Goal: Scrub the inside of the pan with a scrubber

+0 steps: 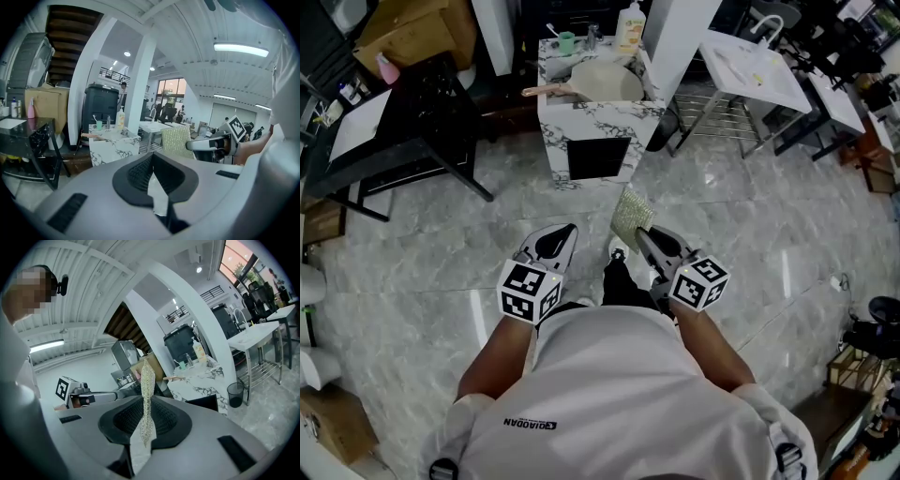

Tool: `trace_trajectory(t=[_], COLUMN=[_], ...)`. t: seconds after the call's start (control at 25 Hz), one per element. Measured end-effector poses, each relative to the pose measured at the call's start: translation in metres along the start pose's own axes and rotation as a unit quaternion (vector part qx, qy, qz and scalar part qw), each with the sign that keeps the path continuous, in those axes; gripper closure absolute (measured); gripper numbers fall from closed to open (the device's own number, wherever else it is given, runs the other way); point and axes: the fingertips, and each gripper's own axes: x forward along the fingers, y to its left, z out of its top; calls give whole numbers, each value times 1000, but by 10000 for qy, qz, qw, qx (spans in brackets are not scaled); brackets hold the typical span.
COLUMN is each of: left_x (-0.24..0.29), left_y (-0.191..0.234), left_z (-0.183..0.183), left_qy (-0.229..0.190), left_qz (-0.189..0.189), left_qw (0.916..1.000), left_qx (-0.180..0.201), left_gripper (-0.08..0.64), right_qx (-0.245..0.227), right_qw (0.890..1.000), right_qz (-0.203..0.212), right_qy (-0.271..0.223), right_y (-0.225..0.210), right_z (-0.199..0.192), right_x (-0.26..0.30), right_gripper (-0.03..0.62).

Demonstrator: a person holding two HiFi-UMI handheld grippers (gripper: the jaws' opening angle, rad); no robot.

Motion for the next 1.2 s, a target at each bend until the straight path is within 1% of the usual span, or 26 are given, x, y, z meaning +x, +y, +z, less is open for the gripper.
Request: trace_trajectory(t=[0.28, 0.48, 0.64, 0.84, 1.04, 1.2], left_x=[25, 56, 91, 136, 185, 223], left_y=[28, 53, 70, 88, 115, 129], left_z=[2, 18, 33, 64, 100, 123], left_qy=[115, 125, 186, 216, 156, 100], left_qz=[86, 140, 152, 174, 329, 438], left_qw=[9999, 9998, 9997, 9996, 9993, 9990], left_qx=[-14, -10, -10, 0, -17, -7], left_gripper=[546, 545, 546, 545, 546, 545], right_qx=[68, 20, 40, 73, -14, -110], right_qw=[10000, 10000, 10000, 9999, 9996, 9991], right_qz=[-25, 17, 26, 98, 211, 360], right_qy=[3, 21, 30, 106, 184, 199], right_y=[-31, -55, -86, -125, -170, -202], right_z=[13, 34, 53, 88, 130, 160], right_x=[30, 57, 80, 108, 142, 163], right_gripper=[520, 520, 520, 520, 520, 520])
